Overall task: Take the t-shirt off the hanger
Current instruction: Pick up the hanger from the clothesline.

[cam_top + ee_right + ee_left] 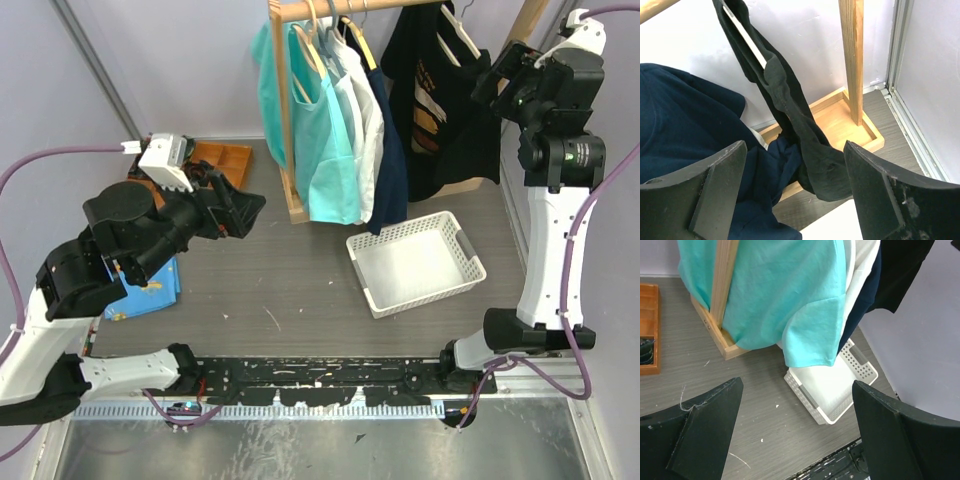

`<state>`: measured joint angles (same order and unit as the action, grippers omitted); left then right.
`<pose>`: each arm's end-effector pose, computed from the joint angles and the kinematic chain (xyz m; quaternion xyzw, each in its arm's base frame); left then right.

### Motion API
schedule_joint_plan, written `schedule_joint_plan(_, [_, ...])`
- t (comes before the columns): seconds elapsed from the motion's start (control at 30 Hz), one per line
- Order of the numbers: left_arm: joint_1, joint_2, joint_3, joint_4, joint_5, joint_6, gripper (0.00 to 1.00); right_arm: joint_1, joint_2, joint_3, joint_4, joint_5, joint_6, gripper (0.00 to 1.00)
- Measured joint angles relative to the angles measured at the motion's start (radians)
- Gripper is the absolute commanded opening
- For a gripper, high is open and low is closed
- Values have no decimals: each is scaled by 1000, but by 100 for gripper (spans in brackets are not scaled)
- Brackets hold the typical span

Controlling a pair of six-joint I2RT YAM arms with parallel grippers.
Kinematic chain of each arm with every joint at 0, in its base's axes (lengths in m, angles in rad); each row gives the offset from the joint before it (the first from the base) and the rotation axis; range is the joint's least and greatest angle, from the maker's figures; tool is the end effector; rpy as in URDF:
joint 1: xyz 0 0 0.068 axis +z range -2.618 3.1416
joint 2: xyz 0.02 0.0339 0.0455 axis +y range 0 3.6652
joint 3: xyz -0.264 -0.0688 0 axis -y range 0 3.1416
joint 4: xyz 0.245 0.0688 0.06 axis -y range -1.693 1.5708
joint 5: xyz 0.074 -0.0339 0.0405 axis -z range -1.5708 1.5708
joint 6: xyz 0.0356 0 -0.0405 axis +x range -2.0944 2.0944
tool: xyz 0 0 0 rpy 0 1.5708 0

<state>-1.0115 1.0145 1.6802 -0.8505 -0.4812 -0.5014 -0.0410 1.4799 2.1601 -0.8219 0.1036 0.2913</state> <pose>0.0882 -0.1099 0.5168 0.0412 0.7614 -0.2925 0.5771 0.2567 -0.0142 0.5617 0.1582 0.7384 0.0429 0.6542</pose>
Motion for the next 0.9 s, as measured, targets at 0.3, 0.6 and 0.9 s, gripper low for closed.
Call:
schedule_joint_plan(0.3, [0,-4,-63,9,-3,0,98,-81,34,-7,66,-85,-13,70])
schedule_joint_plan(0.6, [0,-17,-76,27,-16,-8,98,-153,124,33,119,-272,-19,71])
schedule_joint_plan(0.9, [0,-25,-89,38,-36,-16,98,-158,175,48,132,-382,-19,71])
